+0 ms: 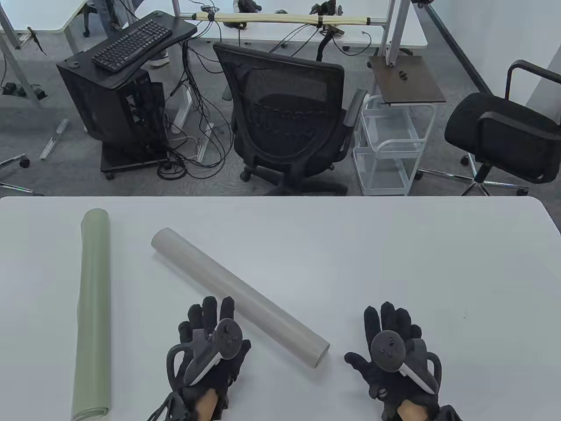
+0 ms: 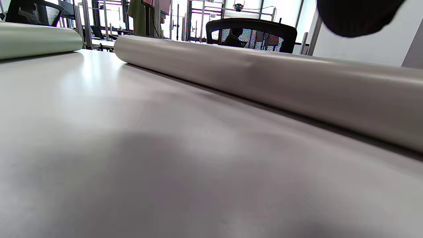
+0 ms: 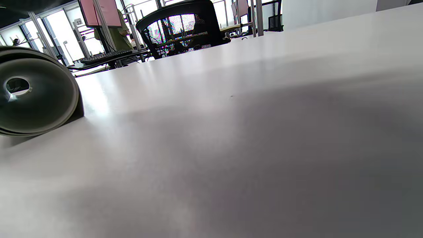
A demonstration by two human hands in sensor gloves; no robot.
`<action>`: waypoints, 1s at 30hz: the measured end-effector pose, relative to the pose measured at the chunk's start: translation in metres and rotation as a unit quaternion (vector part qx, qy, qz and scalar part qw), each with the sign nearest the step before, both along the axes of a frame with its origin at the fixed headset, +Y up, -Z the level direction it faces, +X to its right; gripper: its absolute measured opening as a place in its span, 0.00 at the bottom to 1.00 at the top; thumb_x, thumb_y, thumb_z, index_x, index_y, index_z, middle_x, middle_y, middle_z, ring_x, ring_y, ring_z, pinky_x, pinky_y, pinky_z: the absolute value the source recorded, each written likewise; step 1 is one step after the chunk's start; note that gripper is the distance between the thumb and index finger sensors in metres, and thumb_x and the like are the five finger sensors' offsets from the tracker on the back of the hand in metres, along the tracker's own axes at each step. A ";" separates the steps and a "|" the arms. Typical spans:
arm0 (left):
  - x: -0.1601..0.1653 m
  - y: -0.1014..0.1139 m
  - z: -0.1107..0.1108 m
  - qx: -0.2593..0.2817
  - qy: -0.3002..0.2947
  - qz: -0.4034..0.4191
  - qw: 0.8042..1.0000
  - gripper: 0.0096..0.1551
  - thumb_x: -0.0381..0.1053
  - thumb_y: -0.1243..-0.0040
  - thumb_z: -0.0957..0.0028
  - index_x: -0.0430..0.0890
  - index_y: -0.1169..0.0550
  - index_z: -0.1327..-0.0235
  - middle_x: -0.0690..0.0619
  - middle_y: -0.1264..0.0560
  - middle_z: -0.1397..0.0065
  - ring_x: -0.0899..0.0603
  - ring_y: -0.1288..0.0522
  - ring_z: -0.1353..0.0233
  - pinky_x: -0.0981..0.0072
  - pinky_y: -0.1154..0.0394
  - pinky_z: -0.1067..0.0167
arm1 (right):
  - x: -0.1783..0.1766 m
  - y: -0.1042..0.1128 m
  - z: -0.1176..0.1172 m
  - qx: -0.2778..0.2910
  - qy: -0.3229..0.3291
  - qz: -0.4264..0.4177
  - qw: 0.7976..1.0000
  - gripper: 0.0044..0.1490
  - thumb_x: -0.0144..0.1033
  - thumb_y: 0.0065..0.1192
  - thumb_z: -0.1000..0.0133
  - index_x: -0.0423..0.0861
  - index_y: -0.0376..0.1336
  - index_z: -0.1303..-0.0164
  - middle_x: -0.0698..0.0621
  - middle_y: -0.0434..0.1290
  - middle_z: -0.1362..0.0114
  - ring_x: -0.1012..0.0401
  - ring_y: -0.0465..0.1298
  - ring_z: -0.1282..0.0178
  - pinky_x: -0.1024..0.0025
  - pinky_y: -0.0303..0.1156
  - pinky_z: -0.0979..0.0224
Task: Unroll desk mats and stack together
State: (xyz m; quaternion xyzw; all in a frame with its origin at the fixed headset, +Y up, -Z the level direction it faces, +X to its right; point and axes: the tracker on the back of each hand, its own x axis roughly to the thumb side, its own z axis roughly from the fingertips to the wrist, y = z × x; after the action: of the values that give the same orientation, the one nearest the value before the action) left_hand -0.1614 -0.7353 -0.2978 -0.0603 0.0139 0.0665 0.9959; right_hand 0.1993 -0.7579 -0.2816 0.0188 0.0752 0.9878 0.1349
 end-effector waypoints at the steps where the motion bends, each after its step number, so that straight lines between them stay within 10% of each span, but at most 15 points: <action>1: 0.000 0.000 0.000 0.000 0.000 0.001 1.000 0.56 0.69 0.45 0.59 0.58 0.62 0.30 0.45 0.66 0.17 0.27 0.60 0.19 0.28 0.57 0.28 | -0.001 0.000 0.000 -0.001 0.001 0.001 1.000 0.62 0.72 0.45 0.54 0.61 0.15 0.32 0.50 0.13 0.22 0.42 0.17 0.22 0.35 0.22 0.26; 30: -0.004 0.003 0.000 0.008 0.011 0.007 1.000 0.56 0.69 0.45 0.59 0.58 0.62 0.30 0.44 0.68 0.18 0.27 0.61 0.19 0.28 0.57 0.28 | -0.020 -0.006 0.001 -0.010 0.032 0.026 0.999 0.62 0.72 0.45 0.53 0.61 0.15 0.32 0.50 0.13 0.22 0.42 0.17 0.22 0.35 0.22 0.26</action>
State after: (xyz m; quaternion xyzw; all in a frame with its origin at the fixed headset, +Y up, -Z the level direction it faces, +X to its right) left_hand -0.1654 -0.7325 -0.2973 -0.0516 0.0236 0.0747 0.9956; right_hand 0.1792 -0.7640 -0.2801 0.0474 0.0898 0.9891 0.1067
